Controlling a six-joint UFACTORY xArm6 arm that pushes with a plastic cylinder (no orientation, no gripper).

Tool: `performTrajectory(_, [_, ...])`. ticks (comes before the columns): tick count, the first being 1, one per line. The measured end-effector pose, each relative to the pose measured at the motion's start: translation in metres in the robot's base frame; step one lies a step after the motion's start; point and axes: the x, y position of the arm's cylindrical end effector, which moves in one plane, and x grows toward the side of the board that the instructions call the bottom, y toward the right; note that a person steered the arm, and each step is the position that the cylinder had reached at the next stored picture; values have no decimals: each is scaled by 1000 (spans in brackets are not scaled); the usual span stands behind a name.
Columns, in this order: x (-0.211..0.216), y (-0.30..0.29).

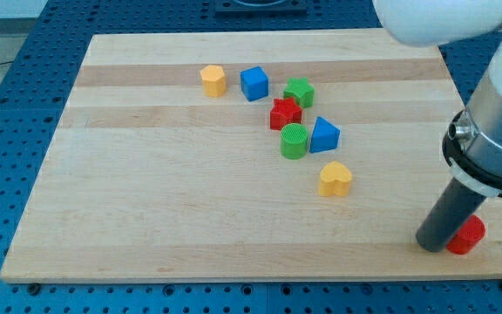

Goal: Keep yellow heart on left to red circle

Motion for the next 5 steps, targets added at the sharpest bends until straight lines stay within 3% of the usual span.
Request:
performTrajectory(1, [-7, -19])
performTrajectory(3, [-9, -114])
performTrajectory(5, [-62, -146])
